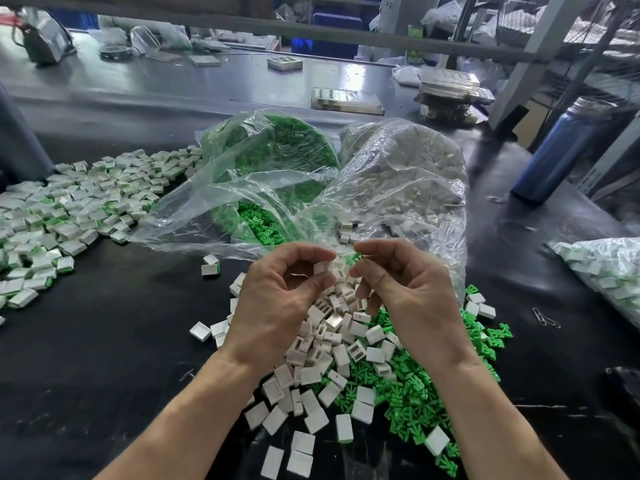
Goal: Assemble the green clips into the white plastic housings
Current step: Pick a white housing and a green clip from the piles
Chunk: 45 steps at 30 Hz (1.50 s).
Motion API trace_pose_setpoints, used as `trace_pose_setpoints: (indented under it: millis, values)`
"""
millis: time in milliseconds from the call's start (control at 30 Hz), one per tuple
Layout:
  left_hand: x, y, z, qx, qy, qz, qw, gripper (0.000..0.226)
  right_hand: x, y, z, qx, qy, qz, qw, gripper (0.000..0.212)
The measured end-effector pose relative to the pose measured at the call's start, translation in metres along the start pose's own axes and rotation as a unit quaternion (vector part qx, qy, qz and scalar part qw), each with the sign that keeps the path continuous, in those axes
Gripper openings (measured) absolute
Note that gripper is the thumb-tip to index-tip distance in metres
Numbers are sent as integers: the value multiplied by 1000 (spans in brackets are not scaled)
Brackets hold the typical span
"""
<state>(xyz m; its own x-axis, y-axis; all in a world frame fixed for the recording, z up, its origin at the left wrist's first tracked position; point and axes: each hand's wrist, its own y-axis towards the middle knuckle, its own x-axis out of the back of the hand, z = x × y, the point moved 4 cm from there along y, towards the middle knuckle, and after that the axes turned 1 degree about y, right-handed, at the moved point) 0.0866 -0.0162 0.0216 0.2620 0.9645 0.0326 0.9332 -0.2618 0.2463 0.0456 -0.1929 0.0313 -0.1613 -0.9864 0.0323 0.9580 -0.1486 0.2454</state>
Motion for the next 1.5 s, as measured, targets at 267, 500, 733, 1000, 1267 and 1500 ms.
trace_pose_setpoints:
  millis: [267,500,733,1000,1267,1500]
  values:
    - [0,2,1,7,-41,-5,999,29,-1,0,2,0,17,-9,1000,28]
    - [-1,4,3,-6,-57,5,998,32,-3,0,5,0,34,-13,999,21]
    - [-3,2,2,-20,-52,25,998,28,-3,-1,4,-1,3,-8,1000,12]
    - [-1,2,5,-19,-55,7,998,30,0,-1,3,-3,-3,-12,1000,22]
    - [-3,3,6,4,-105,-5,994,25,-1,-1,5,9,-1,-24,1000,21]
    - [-2,2,2,30,-167,-24,985,25,-1,-1,5,0,40,-32,999,17]
